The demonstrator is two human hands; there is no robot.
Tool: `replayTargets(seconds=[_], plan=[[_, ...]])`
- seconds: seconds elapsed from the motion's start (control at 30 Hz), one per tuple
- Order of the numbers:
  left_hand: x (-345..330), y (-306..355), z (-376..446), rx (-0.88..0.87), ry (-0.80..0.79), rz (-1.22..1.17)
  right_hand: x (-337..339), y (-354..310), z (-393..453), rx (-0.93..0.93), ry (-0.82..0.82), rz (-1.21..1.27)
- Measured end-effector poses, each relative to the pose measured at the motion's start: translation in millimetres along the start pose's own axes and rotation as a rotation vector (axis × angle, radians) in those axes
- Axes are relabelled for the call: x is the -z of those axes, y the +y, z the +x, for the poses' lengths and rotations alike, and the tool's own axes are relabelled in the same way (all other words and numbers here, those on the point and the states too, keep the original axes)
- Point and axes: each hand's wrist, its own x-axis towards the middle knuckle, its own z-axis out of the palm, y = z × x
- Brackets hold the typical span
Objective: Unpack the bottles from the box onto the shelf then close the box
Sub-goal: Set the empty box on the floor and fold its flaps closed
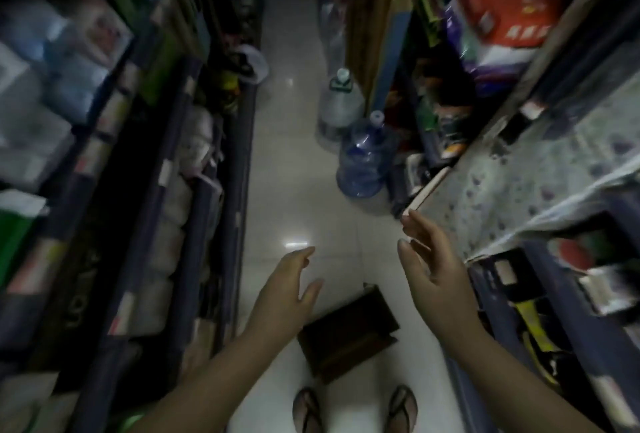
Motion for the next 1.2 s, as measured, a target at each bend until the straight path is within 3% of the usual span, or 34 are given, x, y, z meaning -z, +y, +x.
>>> replayTargets(seconds=[0.4, 0.8, 1.0, 1.2], plan=[[-141, -157, -30, 0.353, 0.001, -0.003, -56, 225, -9, -0.339, -0.202, -0.113], [-288, -305, -34, 0.659, -0.093, 0.082, -84, 455, -20, -0.465, -0.340, -0.412], [-334, -360, -27, 0.604, -0.141, 0.192, -79, 537, -11, -0.494, -0.341, -0.482], [-351, -388, -12, 0.620, 0.017, 0.223, -78, 594, -1, -0.503, -0.323, -0.572]])
